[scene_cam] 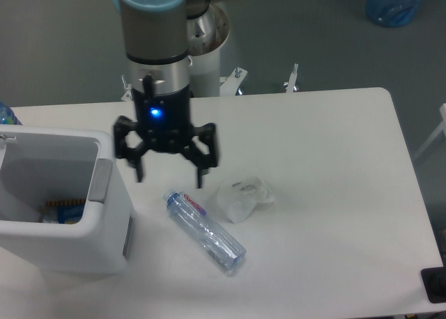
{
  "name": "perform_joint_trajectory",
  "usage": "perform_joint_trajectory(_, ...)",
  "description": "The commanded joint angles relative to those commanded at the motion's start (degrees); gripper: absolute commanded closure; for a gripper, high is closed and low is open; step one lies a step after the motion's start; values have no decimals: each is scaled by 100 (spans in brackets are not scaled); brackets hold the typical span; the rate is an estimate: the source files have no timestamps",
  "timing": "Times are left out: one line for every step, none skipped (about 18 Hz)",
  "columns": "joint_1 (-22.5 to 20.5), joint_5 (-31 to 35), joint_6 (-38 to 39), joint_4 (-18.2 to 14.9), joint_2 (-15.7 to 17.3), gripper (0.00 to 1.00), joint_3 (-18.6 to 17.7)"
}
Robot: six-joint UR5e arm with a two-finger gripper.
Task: Open the trash can
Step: 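Raise the gripper away from the opened trash can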
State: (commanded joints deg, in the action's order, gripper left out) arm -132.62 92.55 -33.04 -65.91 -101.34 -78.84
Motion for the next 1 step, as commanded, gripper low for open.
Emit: perform_joint_trajectory(-114,0,-105,-79,0,0,-9)
